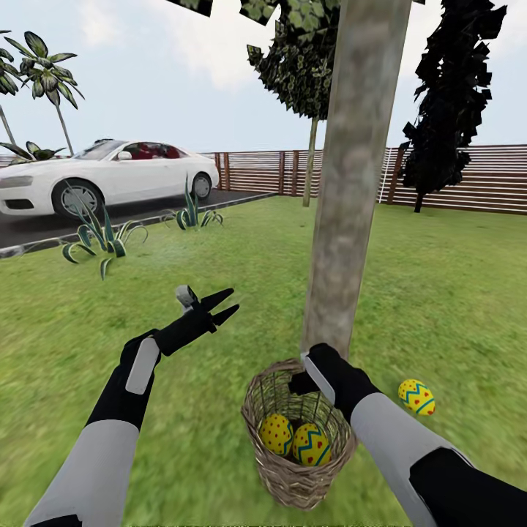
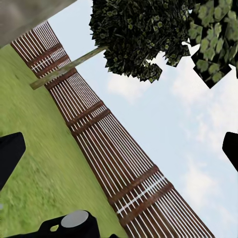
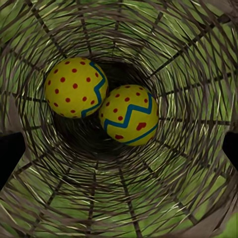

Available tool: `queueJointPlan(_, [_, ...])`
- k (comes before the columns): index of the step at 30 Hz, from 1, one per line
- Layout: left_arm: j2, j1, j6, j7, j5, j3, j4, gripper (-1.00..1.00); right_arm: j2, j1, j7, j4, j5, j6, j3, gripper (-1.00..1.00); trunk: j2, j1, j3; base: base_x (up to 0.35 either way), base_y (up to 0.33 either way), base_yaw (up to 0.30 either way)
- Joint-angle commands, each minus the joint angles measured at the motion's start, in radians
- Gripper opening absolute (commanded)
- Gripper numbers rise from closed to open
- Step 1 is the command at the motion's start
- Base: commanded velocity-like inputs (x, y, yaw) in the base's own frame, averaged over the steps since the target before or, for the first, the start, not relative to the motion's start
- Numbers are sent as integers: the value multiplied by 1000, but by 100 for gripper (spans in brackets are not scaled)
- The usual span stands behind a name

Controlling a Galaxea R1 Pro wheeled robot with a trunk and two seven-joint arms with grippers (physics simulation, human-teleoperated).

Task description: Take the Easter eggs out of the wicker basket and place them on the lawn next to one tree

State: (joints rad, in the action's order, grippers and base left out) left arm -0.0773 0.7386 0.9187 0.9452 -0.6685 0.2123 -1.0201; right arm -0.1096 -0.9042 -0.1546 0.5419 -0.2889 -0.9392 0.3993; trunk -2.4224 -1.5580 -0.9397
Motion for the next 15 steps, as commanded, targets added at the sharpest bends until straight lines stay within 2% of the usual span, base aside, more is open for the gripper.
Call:
queueJointPlan(1, [-1, 1, 5, 3, 1, 2, 0, 100, 1, -1, -9, 1, -11, -2, 5, 100, -8, -4, -4, 0, 0, 0])
queueJointPlan(7, [-1, 1, 5, 2, 1, 2, 1, 100, 0, -1, -7, 2, -10, 14, 27, 100, -50, -27, -23, 0, 0, 0])
queueJointPlan(11, [-2, 1, 4, 0, 1, 1, 3, 100, 2, -1, -8, 9, -9, 33, 114, 100, -78, -42, -36, 0, 0, 0])
queueJointPlan(14, [-2, 1, 4, 0, 1, 0, 2, 100, 1, -1, -8, 5, 0, 39, 192, 100, -78, -43, -47, 0, 0, 0])
queueJointPlan(15, [-2, 1, 4, 0, 1, 0, 2, 100, 1, -1, -8, 3, 4, 39, 206, 100, -78, -44, -51, 0, 0, 0])
